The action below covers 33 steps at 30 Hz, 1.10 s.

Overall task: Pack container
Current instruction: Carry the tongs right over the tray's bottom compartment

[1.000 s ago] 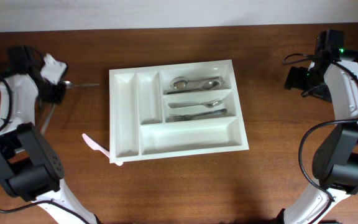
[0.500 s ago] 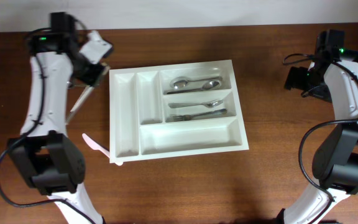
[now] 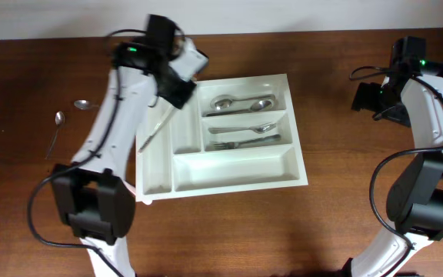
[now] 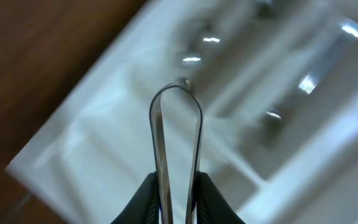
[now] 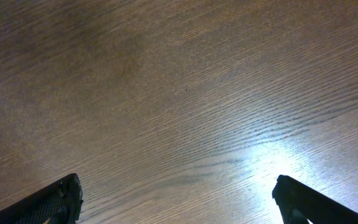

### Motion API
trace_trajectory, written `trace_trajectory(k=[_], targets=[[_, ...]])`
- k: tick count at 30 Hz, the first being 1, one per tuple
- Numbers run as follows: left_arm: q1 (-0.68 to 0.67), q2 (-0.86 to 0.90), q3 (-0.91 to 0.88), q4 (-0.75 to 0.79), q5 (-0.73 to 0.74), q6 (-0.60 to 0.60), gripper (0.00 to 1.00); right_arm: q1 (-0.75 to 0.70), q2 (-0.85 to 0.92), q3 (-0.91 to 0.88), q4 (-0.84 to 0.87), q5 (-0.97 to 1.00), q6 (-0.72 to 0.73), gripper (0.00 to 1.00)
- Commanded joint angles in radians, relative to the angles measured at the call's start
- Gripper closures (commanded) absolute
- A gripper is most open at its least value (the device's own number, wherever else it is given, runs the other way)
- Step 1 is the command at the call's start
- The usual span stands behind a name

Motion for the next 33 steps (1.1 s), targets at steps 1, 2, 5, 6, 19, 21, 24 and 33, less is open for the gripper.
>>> trace_trajectory(k=[1,2,5,6,19,21,24,33], targets=[[-0.082,-0.016,0.009,-0.005,0.068,0.177,0.98,-0.004,0.005,0.019,0.001,0.001,0.012,0.01],[-0.106,-0.015,0.009,-0.005,0.077,0.2,0.98,-0.004,0.005,0.019,0.001,0.001,0.012,0.01],[-0.167,-0.007,0.008,-0.006,0.08,0.244,0.98,-0.004,0.005,0.019,0.001,0.001,0.012,0.01],[-0.182,-0.003,0.008,-0.009,0.08,0.253,0.98,-0.004,0.005,0.019,0.001,0.001,0.012,0.01],[-0.285,0.082,0.006,-0.242,0.262,0.409,0.98,-0.004,0.005,0.019,0.0,0.001,0.012,0.01],[-0.298,0.101,0.006,-0.269,0.287,0.439,0.98,-0.004,0.005,0.019,0.001,0.001,0.012,0.01],[-0.317,0.135,0.006,-0.278,0.288,0.466,0.98,-0.004,0.005,0.019,0.001,0.001,0.012,0.01],[-0.342,0.242,0.006,-0.24,0.272,0.524,0.98,-0.004,0.005,0.019,0.001,0.001,0.012,0.01]])
